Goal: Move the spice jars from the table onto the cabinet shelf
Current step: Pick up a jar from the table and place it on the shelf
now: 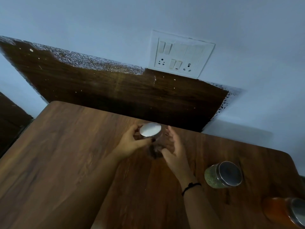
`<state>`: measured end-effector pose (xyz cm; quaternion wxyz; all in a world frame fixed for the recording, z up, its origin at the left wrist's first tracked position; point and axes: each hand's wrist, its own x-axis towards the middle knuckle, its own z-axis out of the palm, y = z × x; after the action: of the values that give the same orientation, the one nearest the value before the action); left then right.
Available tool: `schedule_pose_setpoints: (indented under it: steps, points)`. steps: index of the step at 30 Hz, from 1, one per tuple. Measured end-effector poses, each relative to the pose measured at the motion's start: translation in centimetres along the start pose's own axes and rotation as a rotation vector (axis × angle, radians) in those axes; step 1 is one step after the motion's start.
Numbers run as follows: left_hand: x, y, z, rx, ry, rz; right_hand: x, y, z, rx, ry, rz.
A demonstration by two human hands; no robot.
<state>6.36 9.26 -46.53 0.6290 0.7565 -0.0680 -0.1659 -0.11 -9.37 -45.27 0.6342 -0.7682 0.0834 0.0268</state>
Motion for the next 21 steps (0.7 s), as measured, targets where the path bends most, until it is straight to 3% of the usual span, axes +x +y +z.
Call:
schedule_pose_setpoints:
  steps: [3, 13, 18, 21]
  points:
    - [-0.9, 1.4, -1.2, -0.186, -0.027, -0.025, -2.3, -0.8, -0.9, 0.169, 0.039, -0.009]
    - [-4.8, 9.0, -1.1, -0.189, -0.146, 0.119, -7.1, -5.1, 0.0, 0.188, 0.025, -0.200]
    - [-7.3, 12.0, 0.1, -0.302, -0.195, 0.176, -9.8, -7.9, 0.0, 0.338, 0.076, -0.218]
    - [-9.1, 13.4, 1.0, -0.373, -0.245, 0.194, -11.5, -8.3, -0.2, 0.381, 0.072, -0.361]
